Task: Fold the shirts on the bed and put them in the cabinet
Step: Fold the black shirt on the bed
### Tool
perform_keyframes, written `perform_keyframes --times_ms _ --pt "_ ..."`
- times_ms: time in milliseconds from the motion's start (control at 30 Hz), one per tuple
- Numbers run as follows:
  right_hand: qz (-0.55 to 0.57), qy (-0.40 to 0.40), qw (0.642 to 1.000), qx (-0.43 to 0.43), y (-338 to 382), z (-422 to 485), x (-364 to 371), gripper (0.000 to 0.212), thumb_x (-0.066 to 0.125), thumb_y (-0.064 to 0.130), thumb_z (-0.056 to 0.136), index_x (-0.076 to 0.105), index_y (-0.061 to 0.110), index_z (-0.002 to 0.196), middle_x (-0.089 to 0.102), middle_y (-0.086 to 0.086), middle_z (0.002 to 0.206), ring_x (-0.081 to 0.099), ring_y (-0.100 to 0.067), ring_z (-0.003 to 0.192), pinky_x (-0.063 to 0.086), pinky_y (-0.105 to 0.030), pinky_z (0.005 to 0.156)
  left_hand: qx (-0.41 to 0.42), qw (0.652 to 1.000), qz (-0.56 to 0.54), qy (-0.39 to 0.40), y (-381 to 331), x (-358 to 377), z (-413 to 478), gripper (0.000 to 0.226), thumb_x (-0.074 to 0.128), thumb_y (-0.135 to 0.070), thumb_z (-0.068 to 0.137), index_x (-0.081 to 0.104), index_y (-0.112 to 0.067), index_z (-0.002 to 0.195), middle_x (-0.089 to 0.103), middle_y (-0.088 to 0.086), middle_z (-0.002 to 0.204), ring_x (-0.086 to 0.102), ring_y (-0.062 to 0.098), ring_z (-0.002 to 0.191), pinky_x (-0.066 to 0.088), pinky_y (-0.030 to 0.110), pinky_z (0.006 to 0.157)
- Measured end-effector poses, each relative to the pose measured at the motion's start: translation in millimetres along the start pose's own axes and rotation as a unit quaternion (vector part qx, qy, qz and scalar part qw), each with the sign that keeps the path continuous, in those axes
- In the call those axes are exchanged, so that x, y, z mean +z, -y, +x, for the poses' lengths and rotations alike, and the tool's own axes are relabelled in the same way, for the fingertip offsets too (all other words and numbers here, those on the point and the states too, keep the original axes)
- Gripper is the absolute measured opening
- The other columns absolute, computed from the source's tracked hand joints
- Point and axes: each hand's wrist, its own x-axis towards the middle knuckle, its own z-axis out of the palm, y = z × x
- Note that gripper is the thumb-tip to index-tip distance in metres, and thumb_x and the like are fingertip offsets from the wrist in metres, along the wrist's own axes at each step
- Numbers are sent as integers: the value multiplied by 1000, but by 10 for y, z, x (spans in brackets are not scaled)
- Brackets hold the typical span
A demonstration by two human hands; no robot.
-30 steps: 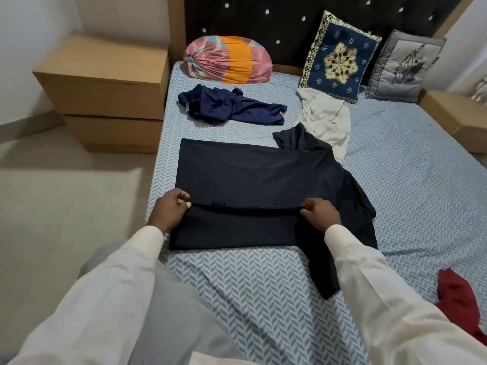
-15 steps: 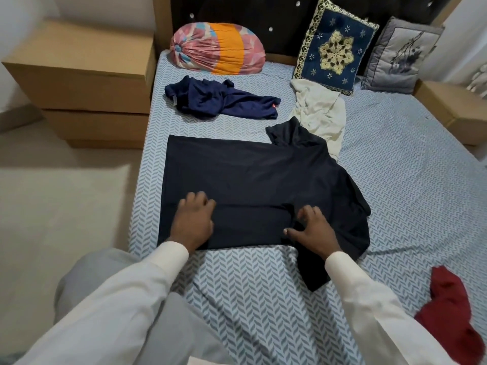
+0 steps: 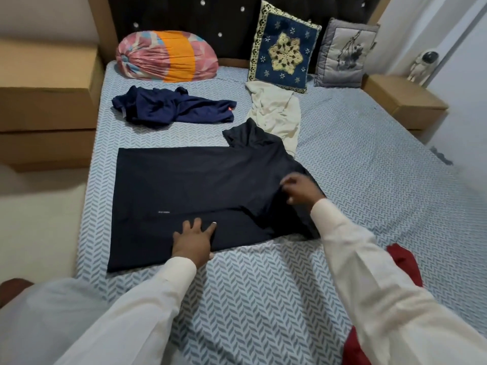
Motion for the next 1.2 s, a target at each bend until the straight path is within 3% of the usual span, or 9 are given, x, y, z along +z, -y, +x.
perform_keyframes --times_ms 67,167,300,433,633,733,867,1033,1200 --pt "187 -169 966 -49 133 232 -350 19 60 7 87 59 21 100 62 2 79 57 -14 65 51 -24 54 -7 1000 -2 4 -20 -10 23 92 64 -54 86 6 -40 155 16 8 152 20 36 136 35 55 104" --pt "145 -281 948 -35 -133 415 -738 23 62 25 74 58 36 94 68 -1 91 67 -20 82 56 -39 77 -14 1000 -8 7 -13 -10 65 99 66 -59 81 3 -41 155 17 7 149 21 35 133 38 55 102" --pt "-12 -154 983 100 -849 299 -794 11 68 13 71 64 17 80 68 -18 79 62 -26 66 56 -42 69 -19 1000 -8 14 -21 -21 143 107 69 -62 76 0 -40 155 17 6 146 22 35 131 40 54 101" --pt "-102 -100 980 140 -1277 130 -627 27 86 20 73 64 18 87 64 -6 77 61 -24 66 54 -35 58 -33 999 -3 29 -45 -59 181 113 71 -62 73 -4 -40 155 17 4 144 23 33 129 42 52 98" --pt "-168 -226 947 154 -1235 71 -494 4 68 23 87 66 26 88 68 -5 106 64 -30 99 48 -35 84 -44 998 -15 30 -46 -65 156 113 73 -62 72 -3 -43 154 17 3 143 24 32 127 43 52 96" --pt "-202 -248 939 130 -1087 70 -345 26 59 15 83 60 21 108 57 -12 115 61 -35 105 47 -41 87 -42 999 -13 29 -47 -66 141 113 72 -63 71 -3 -43 154 16 3 145 24 32 128 43 51 96" --pt "-154 -207 963 70 -810 216 99 26 61 19 80 66 19 106 68 -11 109 65 -33 101 51 -37 87 -11 1000 -29 7 83 -71 132 114 70 -69 68 3 -40 155 24 2 140 28 29 127 41 47 98" --pt "15 -118 986 120 -760 749 695 12 57 14 73 68 16 77 74 -11 75 74 -25 68 63 -44 74 -23 991 -44 -126 527 35 43 87 42 -78 84 25 -29 154 42 3 134 42 26 118 39 43 95" --pt "-30 -46 998 10 -265 876 1048 40 50 6 77 75 22 103 74 1 101 68 -17 98 53 -31 94 -101 968 -11 -231 1096 102 110 52 62 -47 87 62 -10 123 59 15 106 54 36 91 45 47 75"
